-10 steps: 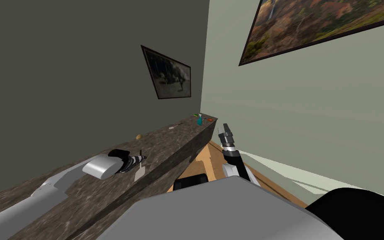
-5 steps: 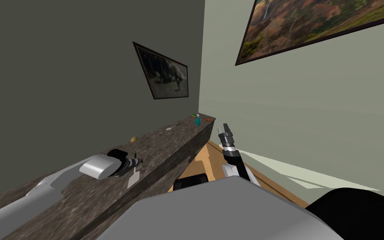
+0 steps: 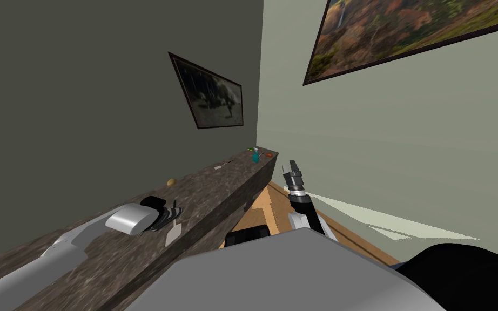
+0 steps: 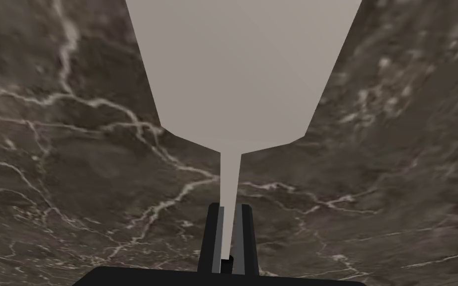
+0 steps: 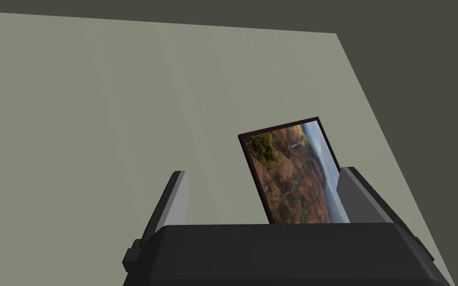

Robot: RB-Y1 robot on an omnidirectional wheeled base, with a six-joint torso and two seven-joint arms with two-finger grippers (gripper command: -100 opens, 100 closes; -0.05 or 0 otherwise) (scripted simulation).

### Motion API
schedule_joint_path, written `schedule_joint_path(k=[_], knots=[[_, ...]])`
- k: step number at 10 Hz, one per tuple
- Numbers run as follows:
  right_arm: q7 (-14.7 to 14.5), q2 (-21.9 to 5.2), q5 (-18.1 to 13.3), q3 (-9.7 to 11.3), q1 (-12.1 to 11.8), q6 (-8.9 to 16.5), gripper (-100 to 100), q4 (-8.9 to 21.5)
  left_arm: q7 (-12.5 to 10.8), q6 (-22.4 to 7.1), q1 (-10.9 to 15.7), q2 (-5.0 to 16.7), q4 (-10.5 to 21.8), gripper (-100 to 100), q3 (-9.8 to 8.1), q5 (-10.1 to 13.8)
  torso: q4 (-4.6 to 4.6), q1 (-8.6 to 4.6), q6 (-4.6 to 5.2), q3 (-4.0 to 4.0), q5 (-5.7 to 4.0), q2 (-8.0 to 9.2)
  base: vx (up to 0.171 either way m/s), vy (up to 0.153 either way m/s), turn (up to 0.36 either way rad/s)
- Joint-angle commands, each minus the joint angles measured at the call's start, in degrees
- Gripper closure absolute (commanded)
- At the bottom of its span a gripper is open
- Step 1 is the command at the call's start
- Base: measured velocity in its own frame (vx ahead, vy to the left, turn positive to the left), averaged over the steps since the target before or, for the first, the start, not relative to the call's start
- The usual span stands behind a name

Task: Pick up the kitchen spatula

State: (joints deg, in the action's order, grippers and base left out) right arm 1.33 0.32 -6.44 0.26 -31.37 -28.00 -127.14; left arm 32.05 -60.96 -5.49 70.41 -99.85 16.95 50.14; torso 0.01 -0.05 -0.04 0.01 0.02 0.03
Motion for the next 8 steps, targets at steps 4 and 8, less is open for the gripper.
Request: schedule_joint_path(k=[4, 8], knots=[[0.0, 0.0, 0.0, 0.0, 0.0, 0.0, 0, 0.0, 0.0, 0.03, 0.02, -0.02, -0.03, 0, -0.01, 0.01, -0.01, 0.02, -0.03, 0.0, -0.01, 0.0, 0.0, 0.0, 0.0], [0.0, 0.0, 0.0, 0.0, 0.0, 0.0, 0, 0.0, -0.34, -1.29, 0.24, 1.76, -2.1, 0, -0.81, 1.5, 0.01, -0.07, -0.04, 0.04, -0.03, 0.07, -0.008, -0.013, 0.057]])
